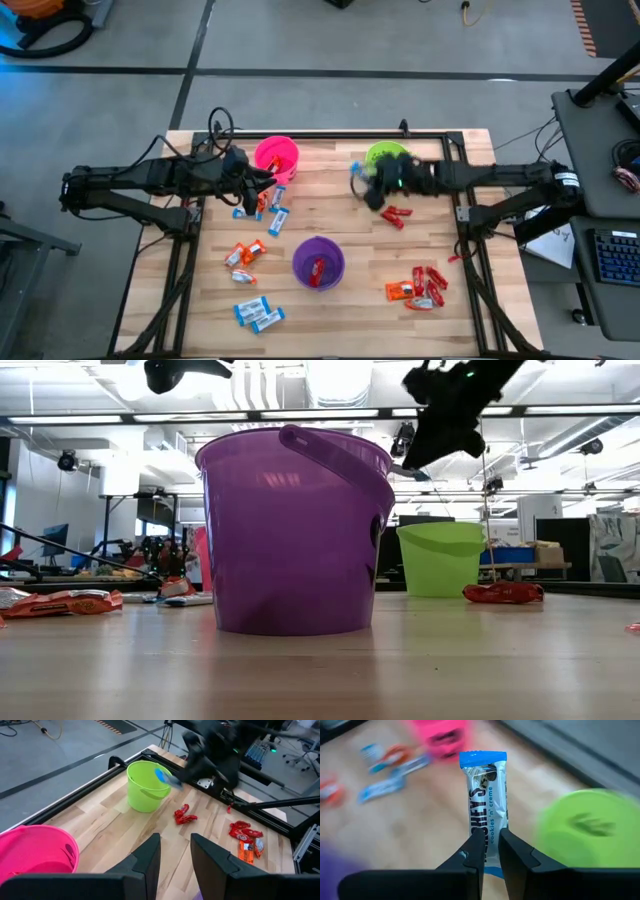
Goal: Sort candy
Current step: Put the white-blue chocolate into the green bucket
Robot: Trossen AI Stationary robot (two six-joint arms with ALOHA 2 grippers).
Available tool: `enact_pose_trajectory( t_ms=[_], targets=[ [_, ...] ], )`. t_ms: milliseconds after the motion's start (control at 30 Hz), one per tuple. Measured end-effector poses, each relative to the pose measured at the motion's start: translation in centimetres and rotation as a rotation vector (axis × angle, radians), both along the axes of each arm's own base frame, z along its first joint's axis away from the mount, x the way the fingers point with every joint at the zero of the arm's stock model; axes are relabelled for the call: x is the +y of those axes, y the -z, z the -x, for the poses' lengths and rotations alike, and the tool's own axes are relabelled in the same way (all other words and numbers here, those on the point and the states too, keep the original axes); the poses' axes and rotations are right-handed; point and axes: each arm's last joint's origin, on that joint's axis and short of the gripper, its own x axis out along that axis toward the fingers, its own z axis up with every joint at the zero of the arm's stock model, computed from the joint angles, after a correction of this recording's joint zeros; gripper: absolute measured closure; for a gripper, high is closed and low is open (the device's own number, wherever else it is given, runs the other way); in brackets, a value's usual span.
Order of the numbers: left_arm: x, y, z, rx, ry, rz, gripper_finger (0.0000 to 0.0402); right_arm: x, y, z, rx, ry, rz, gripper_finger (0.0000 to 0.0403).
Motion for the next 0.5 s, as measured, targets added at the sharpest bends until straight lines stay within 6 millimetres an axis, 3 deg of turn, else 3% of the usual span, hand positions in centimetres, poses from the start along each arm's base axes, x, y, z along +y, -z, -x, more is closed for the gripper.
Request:
enact_pose_trajectory(
  t_ms=[133, 267, 367, 500],
  targets=[
    [0.0, 0.0, 0.0, -0.002, -0.002, 0.005, 0.031, -4.1, -1.2, 1.0, 0.06, 0.18, -0.022, 0.036],
    [0.0, 0.0, 0.0, -0.001, -0.002, 0.005, 0.031, -7.3, -1.1, 2.5, 0.18, 0.344, -0.137, 0.036],
    [0.0, 0.2, 0.1, 0.014, -0.006, 0.012, 0.031, -8.5, -0.2, 3.0, 0.242, 0.387, -0.241, 0.036],
    [0.0, 0.6, 0.3, 0.054, -0.019, 0.039, 0.031, -9.1, 0.8, 2.6, 0.276, 0.397, -0.255, 0.0358]
  ],
)
